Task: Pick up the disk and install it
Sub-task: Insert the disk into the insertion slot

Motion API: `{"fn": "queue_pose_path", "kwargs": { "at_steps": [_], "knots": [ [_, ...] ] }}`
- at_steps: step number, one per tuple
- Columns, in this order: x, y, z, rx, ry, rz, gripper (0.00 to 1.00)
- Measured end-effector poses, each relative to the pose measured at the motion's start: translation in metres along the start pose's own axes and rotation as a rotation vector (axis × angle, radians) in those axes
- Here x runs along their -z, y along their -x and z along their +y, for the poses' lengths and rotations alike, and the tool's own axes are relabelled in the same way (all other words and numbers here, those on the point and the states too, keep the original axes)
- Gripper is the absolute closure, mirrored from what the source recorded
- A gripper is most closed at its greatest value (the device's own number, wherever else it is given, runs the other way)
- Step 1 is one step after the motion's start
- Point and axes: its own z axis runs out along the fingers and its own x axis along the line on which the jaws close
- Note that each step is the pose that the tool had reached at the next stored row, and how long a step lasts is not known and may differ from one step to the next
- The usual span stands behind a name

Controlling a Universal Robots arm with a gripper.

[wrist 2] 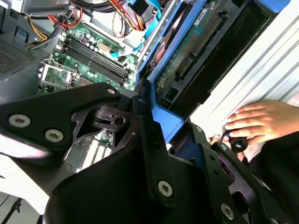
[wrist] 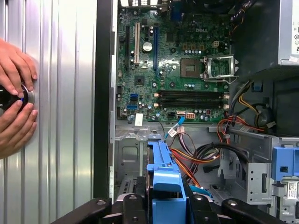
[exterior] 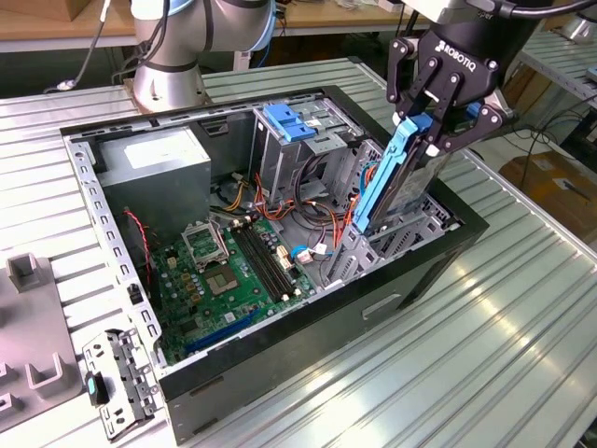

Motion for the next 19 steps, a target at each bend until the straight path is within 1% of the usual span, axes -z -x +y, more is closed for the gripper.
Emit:
{"fn": "queue_pose_path", "kwargs": {
  "at_steps": [4,9,19],
  "knots": [
    [-0.0012,-0.0006,-0.0004,-0.005,-0.0001,-0.0001,0.63],
    [-0.0045,-0.0028,-0.0004,-0.005,-0.0001,0.0,0.63],
    [-0.0104,-0.003,-0.0004,-0.005,-0.0001,0.0,0.63]
  ]
}}
